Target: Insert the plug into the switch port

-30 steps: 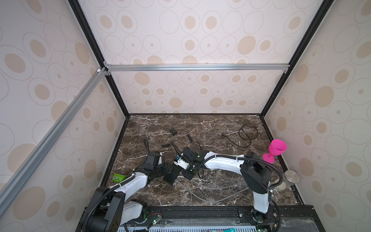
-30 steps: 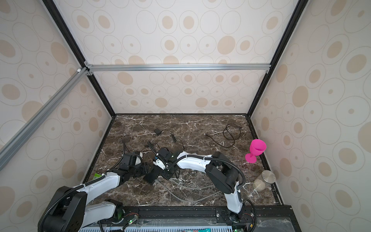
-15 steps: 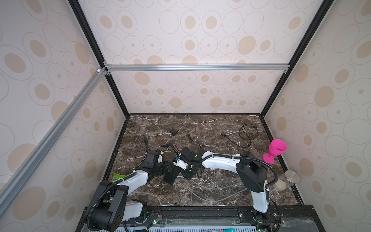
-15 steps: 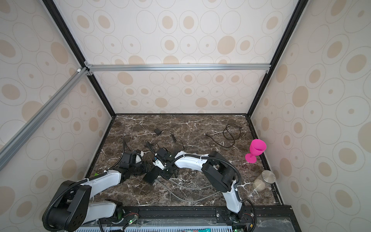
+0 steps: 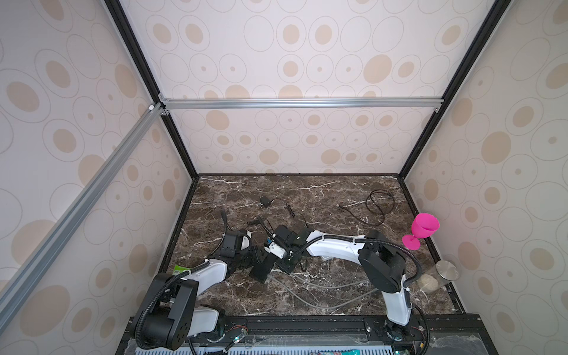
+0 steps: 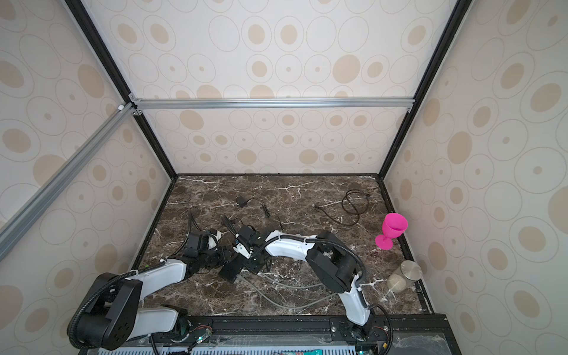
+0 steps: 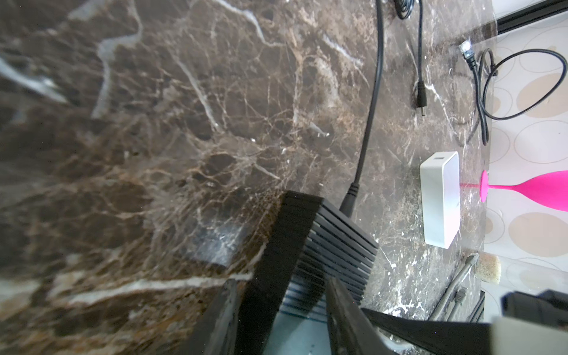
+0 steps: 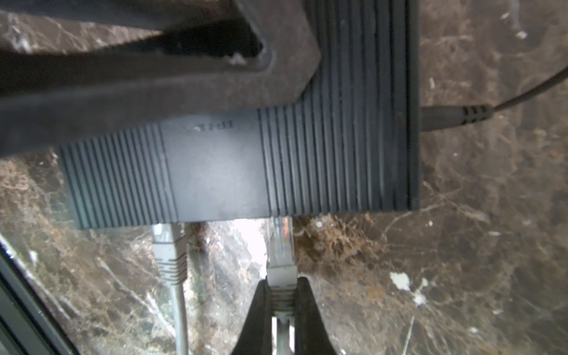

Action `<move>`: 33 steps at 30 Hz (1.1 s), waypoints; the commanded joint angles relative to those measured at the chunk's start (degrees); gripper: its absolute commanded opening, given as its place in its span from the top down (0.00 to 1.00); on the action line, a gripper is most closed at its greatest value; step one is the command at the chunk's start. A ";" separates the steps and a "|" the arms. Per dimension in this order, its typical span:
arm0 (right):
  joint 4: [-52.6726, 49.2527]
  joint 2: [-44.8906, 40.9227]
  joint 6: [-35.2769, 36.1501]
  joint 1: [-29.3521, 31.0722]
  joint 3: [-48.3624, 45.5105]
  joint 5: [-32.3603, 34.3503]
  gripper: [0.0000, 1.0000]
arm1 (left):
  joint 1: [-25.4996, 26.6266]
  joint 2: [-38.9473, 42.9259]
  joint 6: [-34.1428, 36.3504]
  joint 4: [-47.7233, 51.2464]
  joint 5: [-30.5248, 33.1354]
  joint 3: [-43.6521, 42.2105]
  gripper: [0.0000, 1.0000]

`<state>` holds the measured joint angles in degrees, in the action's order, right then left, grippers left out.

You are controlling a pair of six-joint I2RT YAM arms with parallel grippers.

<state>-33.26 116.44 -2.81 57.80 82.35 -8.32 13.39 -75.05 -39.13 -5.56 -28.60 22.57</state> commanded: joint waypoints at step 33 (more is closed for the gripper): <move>5.13 -1.79 0.96 2.46 -0.33 4.80 1.00 | -0.58 -3.41 1.43 -0.50 -3.65 0.17 0.54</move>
<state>-30.46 114.32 -2.09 59.05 80.44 -2.85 13.06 -77.17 -38.54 -8.36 -31.64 22.68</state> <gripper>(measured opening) 0.121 0.462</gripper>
